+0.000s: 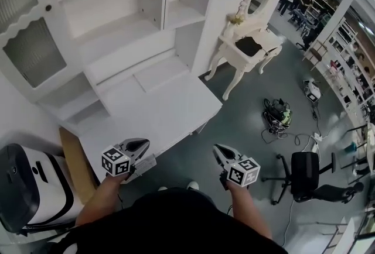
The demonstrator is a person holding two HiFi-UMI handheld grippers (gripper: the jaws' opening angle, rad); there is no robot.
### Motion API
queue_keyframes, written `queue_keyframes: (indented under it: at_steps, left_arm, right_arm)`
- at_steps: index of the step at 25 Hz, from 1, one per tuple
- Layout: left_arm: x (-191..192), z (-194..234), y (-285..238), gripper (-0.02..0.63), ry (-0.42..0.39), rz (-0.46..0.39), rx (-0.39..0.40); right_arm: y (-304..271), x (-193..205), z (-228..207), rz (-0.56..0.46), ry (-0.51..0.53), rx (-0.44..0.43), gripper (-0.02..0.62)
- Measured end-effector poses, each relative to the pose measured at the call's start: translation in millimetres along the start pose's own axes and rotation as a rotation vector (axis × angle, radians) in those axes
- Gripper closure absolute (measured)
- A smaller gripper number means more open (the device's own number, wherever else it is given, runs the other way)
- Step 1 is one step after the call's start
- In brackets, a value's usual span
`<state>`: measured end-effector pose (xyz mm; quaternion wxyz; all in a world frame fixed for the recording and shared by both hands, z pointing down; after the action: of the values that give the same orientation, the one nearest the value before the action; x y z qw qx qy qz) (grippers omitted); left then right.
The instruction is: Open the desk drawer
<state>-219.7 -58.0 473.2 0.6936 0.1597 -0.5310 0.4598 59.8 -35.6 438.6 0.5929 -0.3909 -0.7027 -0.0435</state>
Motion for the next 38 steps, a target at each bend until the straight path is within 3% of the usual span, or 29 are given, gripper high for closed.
queue_keyframes:
  at_steps: [8,18,28,38]
  left_arm:
    - [-20,14,-20,0.589,-0.024,0.000,-0.040]
    - [-41,26,-50,0.589,-0.017,0.012,-0.117]
    - [-38,33,-87,0.589,0.026,0.051,-0.171]
    - [-19,37,-98,0.589,0.094,0.078,-0.249]
  right_arm:
    - [-31,-1,-30,0.010,-0.013,-0.037,0.594]
    - [-74,-2,-103,0.062,-0.025,-0.055,0.594]
    - [-119,56,-176,0.199,-0.027,-0.052,0.594]
    - [-158,126,-219,0.370,-0.027,-0.079,0.594]
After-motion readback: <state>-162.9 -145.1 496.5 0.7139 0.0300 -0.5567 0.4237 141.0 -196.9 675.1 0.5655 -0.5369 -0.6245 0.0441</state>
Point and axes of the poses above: the fingertips, and each gripper's own axes: y backward along the fingers, z to its left, x out of its underside, the point moved 2 cm from there along y, backward along the fingers, and after that the axes turned 2 degrees about y, right-handed, at the moved point
